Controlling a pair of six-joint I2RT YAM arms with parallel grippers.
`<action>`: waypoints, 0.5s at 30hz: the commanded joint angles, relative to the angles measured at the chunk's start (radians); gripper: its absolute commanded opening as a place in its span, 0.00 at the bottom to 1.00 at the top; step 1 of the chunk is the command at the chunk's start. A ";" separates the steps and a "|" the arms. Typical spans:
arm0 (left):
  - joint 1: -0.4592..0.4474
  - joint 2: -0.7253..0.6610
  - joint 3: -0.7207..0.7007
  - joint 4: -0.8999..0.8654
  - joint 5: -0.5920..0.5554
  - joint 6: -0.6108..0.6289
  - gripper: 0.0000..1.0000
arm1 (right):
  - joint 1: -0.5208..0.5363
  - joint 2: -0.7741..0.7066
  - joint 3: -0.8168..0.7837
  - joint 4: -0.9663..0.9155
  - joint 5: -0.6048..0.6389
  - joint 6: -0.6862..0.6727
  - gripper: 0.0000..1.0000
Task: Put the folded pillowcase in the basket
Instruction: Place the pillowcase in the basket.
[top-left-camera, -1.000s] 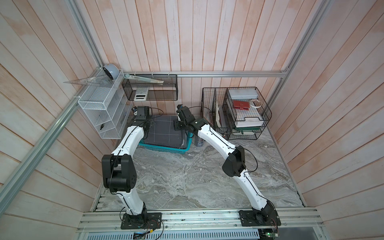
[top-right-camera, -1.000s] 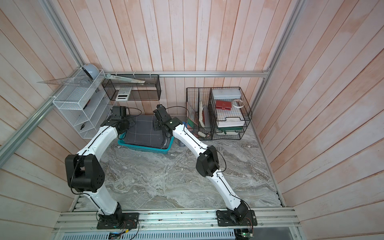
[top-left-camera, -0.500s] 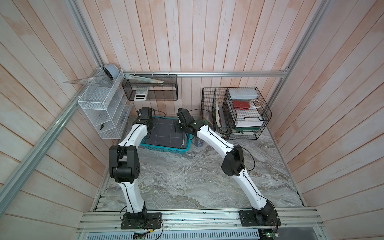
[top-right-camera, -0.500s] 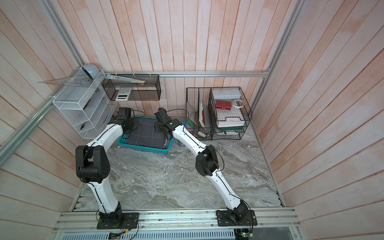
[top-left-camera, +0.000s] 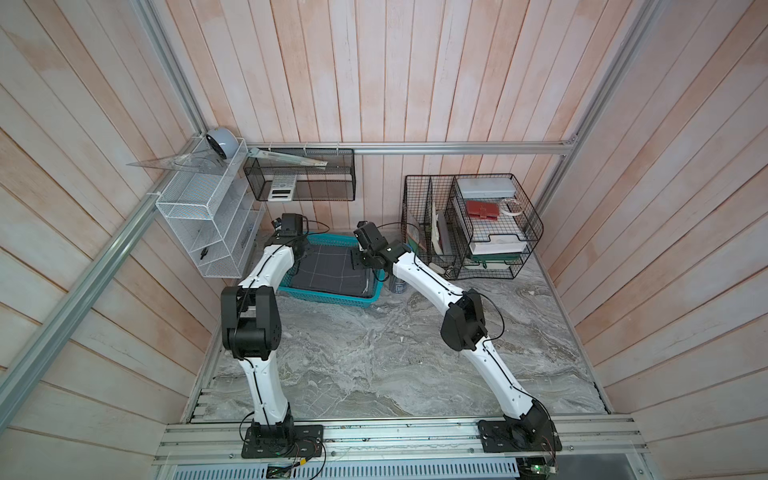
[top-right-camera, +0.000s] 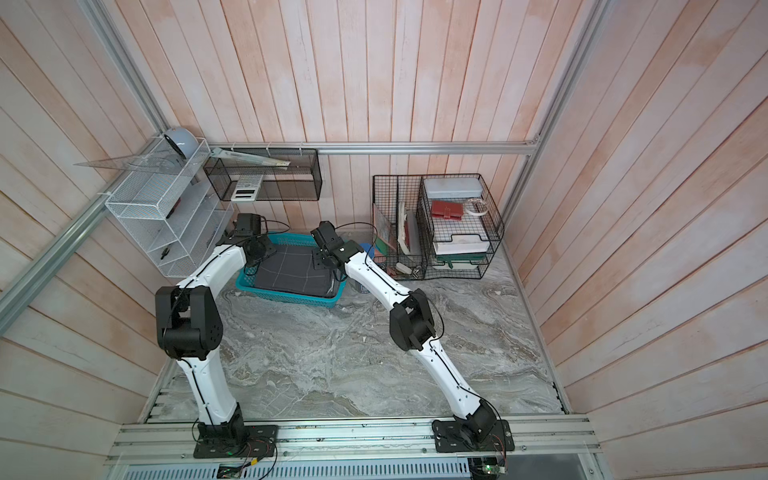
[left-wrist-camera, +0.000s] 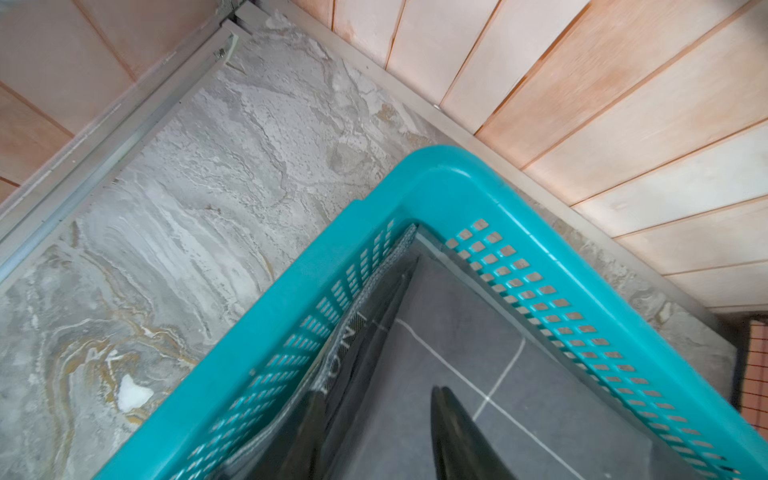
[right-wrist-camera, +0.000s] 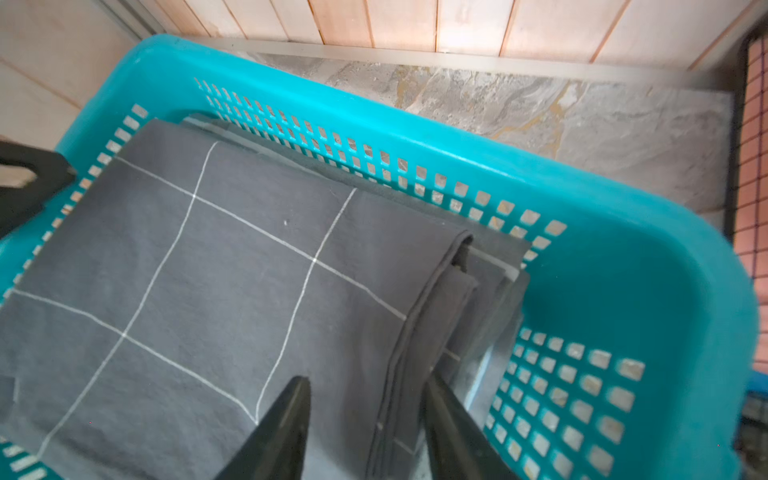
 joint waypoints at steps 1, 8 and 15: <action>-0.006 -0.103 -0.034 0.040 -0.006 -0.005 0.50 | 0.008 -0.054 0.028 -0.019 0.022 -0.026 0.52; -0.019 -0.129 -0.126 0.095 0.082 -0.046 0.53 | 0.023 -0.051 0.037 0.021 0.017 -0.031 0.54; -0.018 -0.078 -0.199 0.151 0.114 -0.081 0.53 | 0.026 -0.018 0.075 0.007 0.023 -0.018 0.54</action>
